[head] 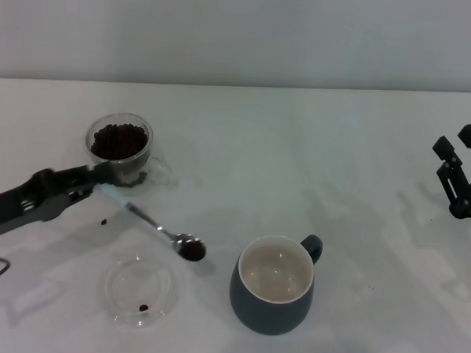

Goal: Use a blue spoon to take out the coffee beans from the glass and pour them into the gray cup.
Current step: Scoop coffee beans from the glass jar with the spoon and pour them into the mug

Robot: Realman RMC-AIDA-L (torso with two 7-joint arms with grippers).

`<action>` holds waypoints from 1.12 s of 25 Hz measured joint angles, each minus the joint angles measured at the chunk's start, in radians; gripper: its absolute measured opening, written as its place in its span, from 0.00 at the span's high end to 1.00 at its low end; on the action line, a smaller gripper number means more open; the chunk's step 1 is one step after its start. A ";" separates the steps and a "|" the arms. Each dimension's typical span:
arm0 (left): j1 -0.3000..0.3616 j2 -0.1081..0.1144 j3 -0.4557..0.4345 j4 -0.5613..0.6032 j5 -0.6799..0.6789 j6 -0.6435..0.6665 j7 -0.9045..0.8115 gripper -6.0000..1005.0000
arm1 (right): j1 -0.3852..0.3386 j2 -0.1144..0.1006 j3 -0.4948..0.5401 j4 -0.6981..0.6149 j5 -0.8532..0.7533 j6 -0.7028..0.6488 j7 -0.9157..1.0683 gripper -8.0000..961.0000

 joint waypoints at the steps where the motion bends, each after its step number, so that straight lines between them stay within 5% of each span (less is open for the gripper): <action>1: -0.010 -0.002 0.003 -0.002 0.000 0.000 -0.001 0.86 | 0.000 0.000 0.000 0.000 0.000 0.004 0.000 0.61; 18: -0.168 -0.044 0.006 0.004 0.076 -0.040 0.051 0.86 | 0.000 0.002 -0.012 -0.007 -0.011 0.023 0.000 0.61; 28: -0.269 -0.095 0.017 0.044 0.185 -0.099 0.194 0.86 | 0.001 0.002 -0.013 -0.007 -0.012 0.025 0.005 0.61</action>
